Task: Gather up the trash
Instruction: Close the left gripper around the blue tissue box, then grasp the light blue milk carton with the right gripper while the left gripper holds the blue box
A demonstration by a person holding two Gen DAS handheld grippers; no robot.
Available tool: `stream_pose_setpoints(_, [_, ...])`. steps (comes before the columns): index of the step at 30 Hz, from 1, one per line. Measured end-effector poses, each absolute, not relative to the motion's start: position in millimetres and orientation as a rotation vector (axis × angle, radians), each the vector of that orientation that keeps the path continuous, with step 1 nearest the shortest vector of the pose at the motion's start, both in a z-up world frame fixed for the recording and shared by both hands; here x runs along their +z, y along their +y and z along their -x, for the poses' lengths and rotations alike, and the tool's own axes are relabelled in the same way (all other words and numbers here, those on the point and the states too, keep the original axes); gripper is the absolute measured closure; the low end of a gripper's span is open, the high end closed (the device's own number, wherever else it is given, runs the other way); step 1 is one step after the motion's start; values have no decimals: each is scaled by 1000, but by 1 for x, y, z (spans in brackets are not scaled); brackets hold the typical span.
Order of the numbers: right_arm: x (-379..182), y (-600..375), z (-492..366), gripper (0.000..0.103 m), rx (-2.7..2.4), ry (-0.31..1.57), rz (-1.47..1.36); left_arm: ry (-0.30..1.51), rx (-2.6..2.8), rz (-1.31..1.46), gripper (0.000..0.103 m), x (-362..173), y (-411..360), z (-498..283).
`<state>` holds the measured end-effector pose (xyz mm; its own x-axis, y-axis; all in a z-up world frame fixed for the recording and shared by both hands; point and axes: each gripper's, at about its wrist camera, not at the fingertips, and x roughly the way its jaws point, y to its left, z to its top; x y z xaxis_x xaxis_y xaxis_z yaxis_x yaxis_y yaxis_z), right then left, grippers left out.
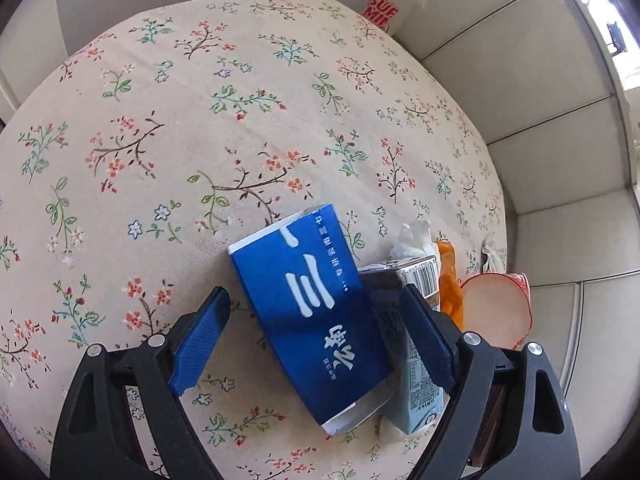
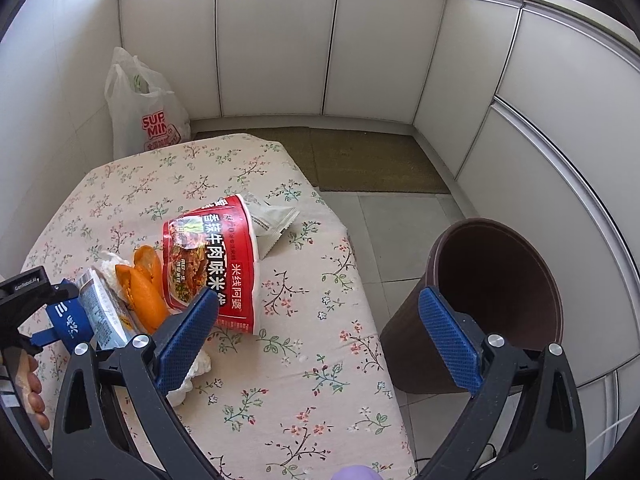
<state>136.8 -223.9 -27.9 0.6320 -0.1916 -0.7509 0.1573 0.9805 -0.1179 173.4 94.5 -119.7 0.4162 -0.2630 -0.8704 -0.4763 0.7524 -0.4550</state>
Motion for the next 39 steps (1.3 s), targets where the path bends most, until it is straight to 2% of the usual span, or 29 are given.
stream_pose_setpoints(3, [-29, -222, -138, 7, -200, 867, 49, 1189, 165, 684, 22, -127, 85, -183])
stream_pose_setpoints(5, [-30, -220, -138, 7, -197, 867, 51, 1205, 166, 657, 28, -131, 80, -188])
stream_pose_setpoints(7, [-29, -218, -139, 7, -189, 864, 54, 1207, 134, 639, 41, -129, 76, -189])
stream_pose_setpoints(11, [-27, -206, -141, 7, -127, 855, 40, 1212, 75, 667, 49, -127, 77, -183])
stream_pose_setpoints(21, [-37, -124, -146, 7, 232, 890, 133, 1031, 61, 600, 50, -62, 105, -147])
stream_pose_setpoints(25, [-55, -87, -154, 12, 353, 959, 211, 910, 103, 507, 50, -23, 120, -126])
stream_pose_setpoints(29, [-72, -53, -158, 13, 419, 984, 335, 830, 112, 483, 50, 7, 137, -106])
stream_pose_setpoints(39, [-119, -4, -159, 13, 499, 1096, 452, 794, 126, 498, 50, 20, 163, -90])
